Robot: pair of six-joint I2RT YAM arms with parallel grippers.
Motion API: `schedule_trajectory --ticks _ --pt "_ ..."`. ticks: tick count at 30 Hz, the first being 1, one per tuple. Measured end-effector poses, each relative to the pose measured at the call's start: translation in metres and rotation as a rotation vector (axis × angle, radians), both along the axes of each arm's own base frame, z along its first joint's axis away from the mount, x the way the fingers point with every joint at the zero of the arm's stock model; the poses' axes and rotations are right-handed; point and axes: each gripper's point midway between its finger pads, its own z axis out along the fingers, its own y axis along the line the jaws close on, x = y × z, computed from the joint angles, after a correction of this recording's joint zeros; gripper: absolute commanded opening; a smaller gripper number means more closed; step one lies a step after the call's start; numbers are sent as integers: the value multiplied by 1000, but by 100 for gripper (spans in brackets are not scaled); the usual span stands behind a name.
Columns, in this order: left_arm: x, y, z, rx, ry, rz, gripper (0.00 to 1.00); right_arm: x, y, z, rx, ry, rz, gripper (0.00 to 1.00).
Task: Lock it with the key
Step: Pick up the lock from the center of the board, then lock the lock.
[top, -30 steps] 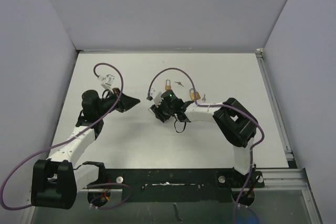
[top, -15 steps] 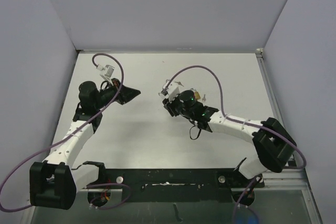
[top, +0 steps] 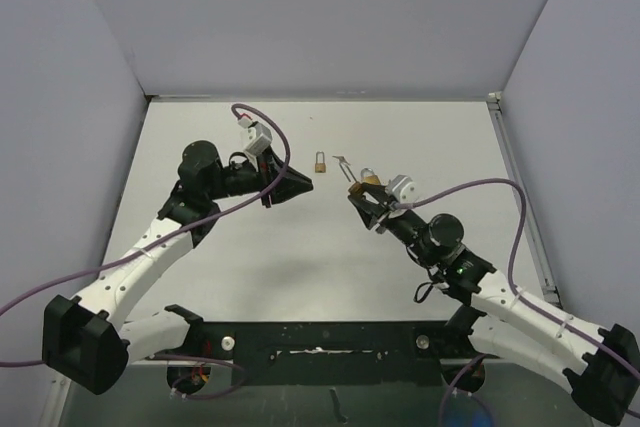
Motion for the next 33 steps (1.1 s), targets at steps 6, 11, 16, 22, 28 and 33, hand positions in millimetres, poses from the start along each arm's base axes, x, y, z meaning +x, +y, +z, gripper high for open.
schedule_trajectory --ticks 6,11,16,22,28,33 --pt "-9 -8 11 -30 -126 -88 18 -33 -17 40 125 -109 67 0" --pt "-10 -12 3 -51 -166 -127 20 -58 -14 59 181 -145 177 0" --pt "-19 -22 -2 -75 -204 -200 23 -72 1 43 141 -91 293 0" --pt "-44 -33 8 -108 -301 -309 26 -79 11 27 105 -34 357 0" --pt "-55 -39 10 -119 -334 -360 27 -82 12 26 105 -30 376 0" --pt "-58 -42 7 -117 -324 -375 23 -82 12 26 106 -29 378 0"
